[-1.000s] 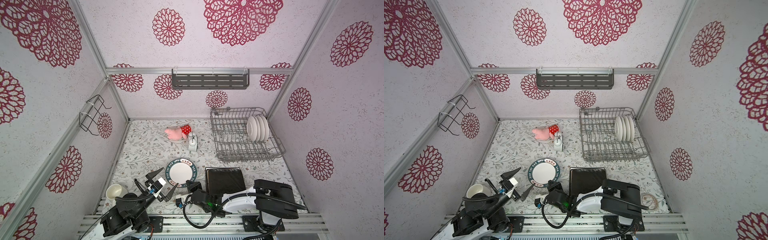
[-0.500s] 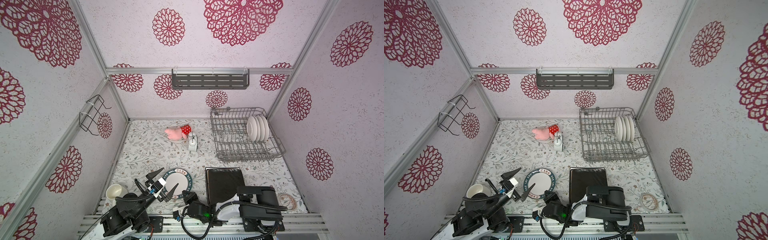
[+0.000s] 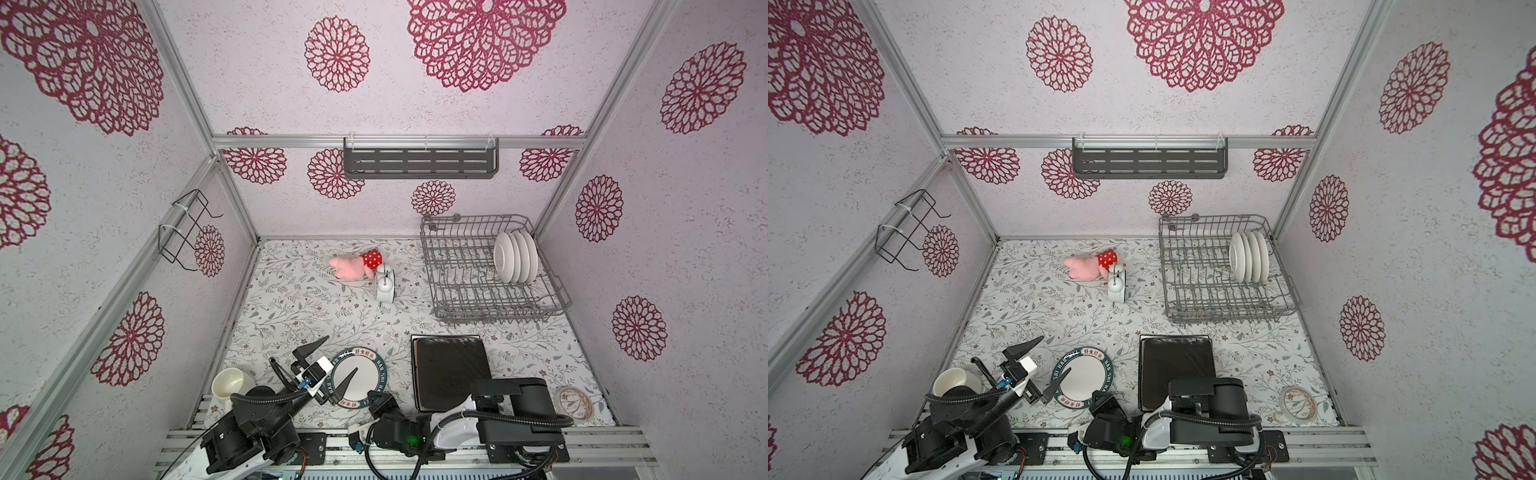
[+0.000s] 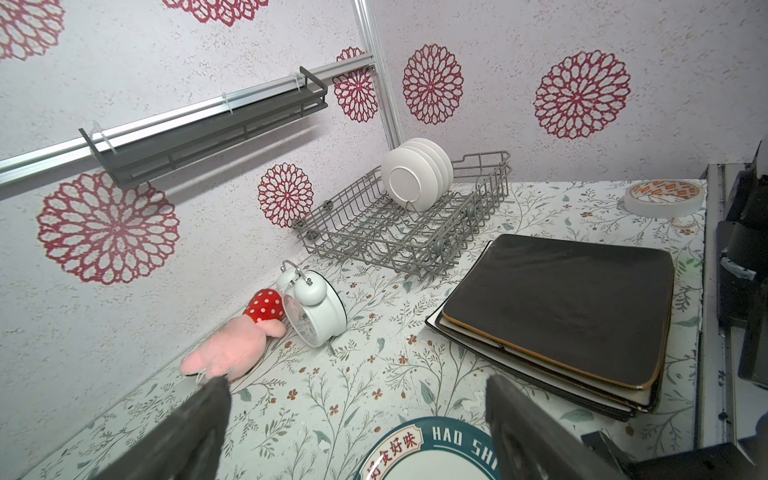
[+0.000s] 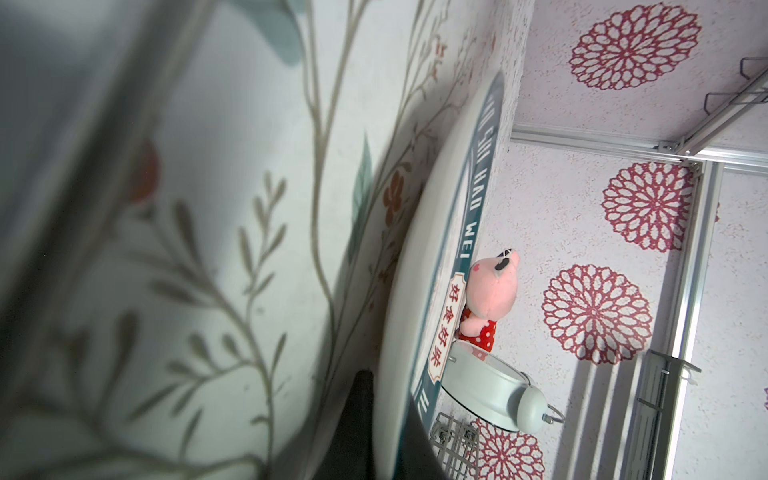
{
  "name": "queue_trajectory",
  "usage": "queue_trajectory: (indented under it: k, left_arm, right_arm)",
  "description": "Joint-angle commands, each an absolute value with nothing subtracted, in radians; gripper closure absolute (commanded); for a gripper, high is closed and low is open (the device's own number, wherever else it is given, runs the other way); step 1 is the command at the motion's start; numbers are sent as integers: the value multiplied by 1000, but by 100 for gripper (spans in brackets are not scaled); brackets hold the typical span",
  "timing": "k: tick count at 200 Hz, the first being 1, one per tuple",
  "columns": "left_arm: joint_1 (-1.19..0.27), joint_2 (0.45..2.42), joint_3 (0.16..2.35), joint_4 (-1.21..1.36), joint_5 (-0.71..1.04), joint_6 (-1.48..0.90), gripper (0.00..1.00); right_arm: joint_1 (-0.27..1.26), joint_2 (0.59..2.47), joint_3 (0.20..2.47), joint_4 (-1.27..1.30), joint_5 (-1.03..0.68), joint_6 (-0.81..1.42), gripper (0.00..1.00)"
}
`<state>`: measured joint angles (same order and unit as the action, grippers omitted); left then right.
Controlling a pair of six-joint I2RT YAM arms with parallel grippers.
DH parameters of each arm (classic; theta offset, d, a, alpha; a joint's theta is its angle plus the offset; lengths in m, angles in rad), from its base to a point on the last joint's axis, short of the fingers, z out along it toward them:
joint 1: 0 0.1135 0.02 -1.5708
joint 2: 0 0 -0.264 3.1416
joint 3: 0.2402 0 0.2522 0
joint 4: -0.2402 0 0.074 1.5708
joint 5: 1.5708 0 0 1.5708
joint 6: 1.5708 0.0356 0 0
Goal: Unload the plates from the dish rack
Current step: 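Lower the green-rimmed plate flat onto the table near the left gripper, open right gripper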
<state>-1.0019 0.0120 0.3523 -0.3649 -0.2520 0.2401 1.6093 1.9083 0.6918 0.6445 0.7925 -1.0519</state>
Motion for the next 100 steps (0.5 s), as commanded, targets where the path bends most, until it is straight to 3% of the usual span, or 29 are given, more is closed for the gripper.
queue_trajectory:
  k: [1, 39, 64, 84, 100]
  left_arm:
    - [-1005, 0, 342, -366, -244, 258, 3]
    - [-1006, 0, 342, -369, -242, 258, 3]
    - [-1006, 0, 342, -369, -241, 258, 3]
    - [-1006, 3, 342, -373, -242, 260, 3]
    - [-1006, 7, 344, -374, -242, 261, 3]
  right_arm:
    - [1624, 1874, 721, 593, 834, -978, 85]
    - [1637, 1869, 738, 510, 846, -932, 55]
    - [1647, 1809, 754, 371, 798, -861, 47]
    - [1649, 1735, 775, 237, 740, -784, 3]
    - [1652, 1679, 795, 112, 695, -741, 1]
